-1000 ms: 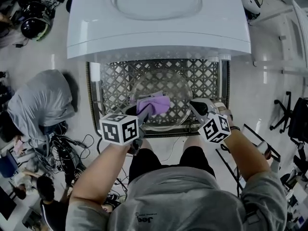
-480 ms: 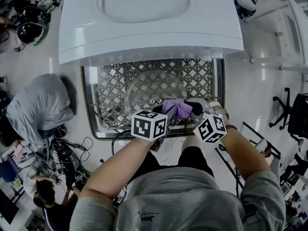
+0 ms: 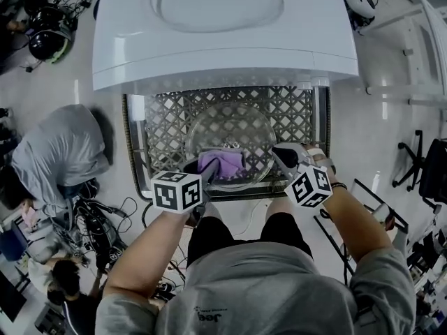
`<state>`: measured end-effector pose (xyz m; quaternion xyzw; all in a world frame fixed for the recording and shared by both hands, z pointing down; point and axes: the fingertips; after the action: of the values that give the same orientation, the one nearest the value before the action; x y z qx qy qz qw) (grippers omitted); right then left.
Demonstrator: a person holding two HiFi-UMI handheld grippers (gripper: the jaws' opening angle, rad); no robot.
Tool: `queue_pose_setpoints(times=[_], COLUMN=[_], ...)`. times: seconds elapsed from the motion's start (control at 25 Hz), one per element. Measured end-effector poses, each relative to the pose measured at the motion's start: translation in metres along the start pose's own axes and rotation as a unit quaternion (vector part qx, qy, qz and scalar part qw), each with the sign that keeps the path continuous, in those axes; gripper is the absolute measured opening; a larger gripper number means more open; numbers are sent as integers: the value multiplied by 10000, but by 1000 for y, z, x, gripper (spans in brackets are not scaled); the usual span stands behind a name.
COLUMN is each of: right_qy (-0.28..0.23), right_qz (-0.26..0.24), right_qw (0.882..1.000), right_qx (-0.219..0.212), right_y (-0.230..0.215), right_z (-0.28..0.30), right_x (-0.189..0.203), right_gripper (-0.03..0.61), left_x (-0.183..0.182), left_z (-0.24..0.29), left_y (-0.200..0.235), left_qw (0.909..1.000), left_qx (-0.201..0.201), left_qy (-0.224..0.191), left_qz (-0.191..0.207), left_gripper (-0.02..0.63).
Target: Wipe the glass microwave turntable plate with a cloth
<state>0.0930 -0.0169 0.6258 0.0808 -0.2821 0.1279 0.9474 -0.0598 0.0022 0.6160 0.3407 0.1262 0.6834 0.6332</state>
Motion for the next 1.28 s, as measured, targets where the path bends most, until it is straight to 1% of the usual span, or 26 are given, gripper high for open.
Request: queue_pose_setpoints(times=[0.12,0.2,0.32,0.52,0.6,0.64,0.76,0.84,0.92,0.96,1.08,1.2,1.28], right_qy=[16,28,50,76,76,76,73,64,66,72,79,63,50], right_qz=[3,-1,-12,-26,-37,-45,-44,-40,-56,-68,-104,-110,-88], right_qw=[10000,10000,10000,10000,10000,10000,10000,10000,10000,9999,9999,9999,9999], right_qx=[5,7,6,24,27,28,31,41,49,51,52,58,66], right_y=[0,0,-1,0,0,0,0,0,0,0,1,1,0], right_z=[0,0,0,1,1,1,1,2,2,2,1,1,1], right_x=[1,1,1,1,1,1,1,1,1,1,1,1,1], right_gripper=[8,8,8,6,8,6,6,6,6,6,6,6,6], left_x=[2,2,2,2,0,0,4,8,12,13,17,22,24], left_z=[-31,-46,-58,-58,-56,-52,-25,-1,24,35,61,75,78], left_y=[30,45,54,54,43,32,-18,-57,-89,-101,-122,-120,-112], left_qw=[9993,9985,9978,9975,9981,9987,9996,9981,9958,9948,9938,9949,9956], left_qx=[-345,-507,-605,-655,-547,-414,187,603,910,1002,1055,787,593], left_qy=[-53,-94,-147,-202,-238,-249,-187,-88,9,53,163,247,280], left_qz=[-123,-166,-207,-164,-151,-155,-93,16,129,178,309,576,668], left_gripper=[98,98,98,98,97,97,97,97,97,97,97,97,97])
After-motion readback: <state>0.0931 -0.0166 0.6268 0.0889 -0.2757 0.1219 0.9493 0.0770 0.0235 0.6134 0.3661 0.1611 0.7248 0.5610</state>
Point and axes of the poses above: the fingertips, and each gripper's own axes: z forward along the fingers, y to its left, x out of its underside, and after that the axes turned 2 degrees about z, right-handed
